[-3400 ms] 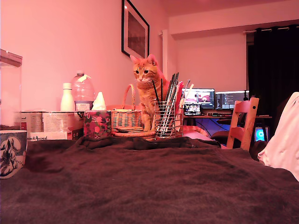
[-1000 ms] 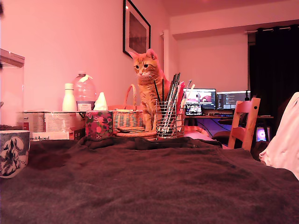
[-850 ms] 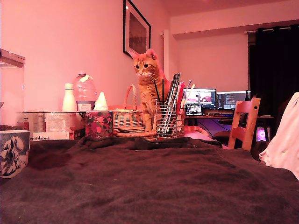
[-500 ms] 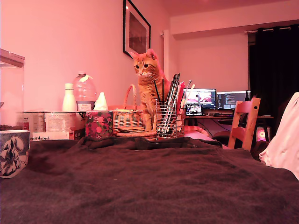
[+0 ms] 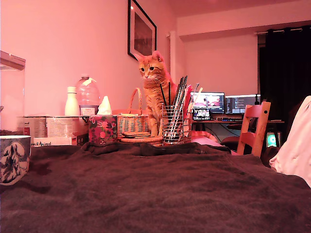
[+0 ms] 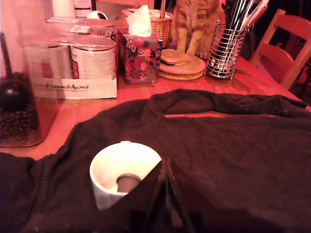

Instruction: Pick up the coffee capsules on the table and drop them inside the coffee cup

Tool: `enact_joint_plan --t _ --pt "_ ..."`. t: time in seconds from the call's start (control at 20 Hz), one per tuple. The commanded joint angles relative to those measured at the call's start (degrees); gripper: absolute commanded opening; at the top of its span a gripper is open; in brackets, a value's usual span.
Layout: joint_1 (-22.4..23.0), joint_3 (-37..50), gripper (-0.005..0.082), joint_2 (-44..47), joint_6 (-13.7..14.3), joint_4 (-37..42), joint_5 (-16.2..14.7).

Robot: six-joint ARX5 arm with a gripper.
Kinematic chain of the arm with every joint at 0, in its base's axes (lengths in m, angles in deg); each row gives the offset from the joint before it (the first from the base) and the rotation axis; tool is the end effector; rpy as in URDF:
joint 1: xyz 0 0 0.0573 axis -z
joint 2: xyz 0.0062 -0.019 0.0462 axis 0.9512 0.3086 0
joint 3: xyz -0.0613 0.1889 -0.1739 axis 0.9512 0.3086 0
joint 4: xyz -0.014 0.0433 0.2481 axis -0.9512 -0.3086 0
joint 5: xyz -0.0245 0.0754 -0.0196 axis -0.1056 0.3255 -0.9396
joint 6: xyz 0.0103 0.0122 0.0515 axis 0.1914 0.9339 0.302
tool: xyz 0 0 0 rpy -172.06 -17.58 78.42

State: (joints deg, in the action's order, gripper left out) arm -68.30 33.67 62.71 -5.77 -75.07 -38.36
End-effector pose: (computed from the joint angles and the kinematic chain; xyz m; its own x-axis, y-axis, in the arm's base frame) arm 0.1197 -0.0130 0.1988 0.9506 -0.2413 -0.1955 0.2109 0.9637 -0.1640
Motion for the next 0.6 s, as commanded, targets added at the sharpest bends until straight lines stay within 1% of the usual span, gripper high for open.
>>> enact_joint_plan --t 0.0,0.25,0.3,0.45,0.5,0.55 --pt "0.2 2.5 -0.0024 -1.6 -0.4 0.5 0.3" --pt "0.2 8.3 -0.0024 -8.0 -0.6 0.4 0.3" --pt "0.2 9.4 -0.0024 -9.3 -1.3 0.4 0.3" --pt "0.2 11.3 -0.0024 -13.0 -2.0 -0.4 0.3" --pt "0.2 12.0 -0.0024 -14.1 -2.8 -0.6 0.3" --pt "0.2 12.1 -0.0024 -15.2 -3.1 -2.1 0.6"
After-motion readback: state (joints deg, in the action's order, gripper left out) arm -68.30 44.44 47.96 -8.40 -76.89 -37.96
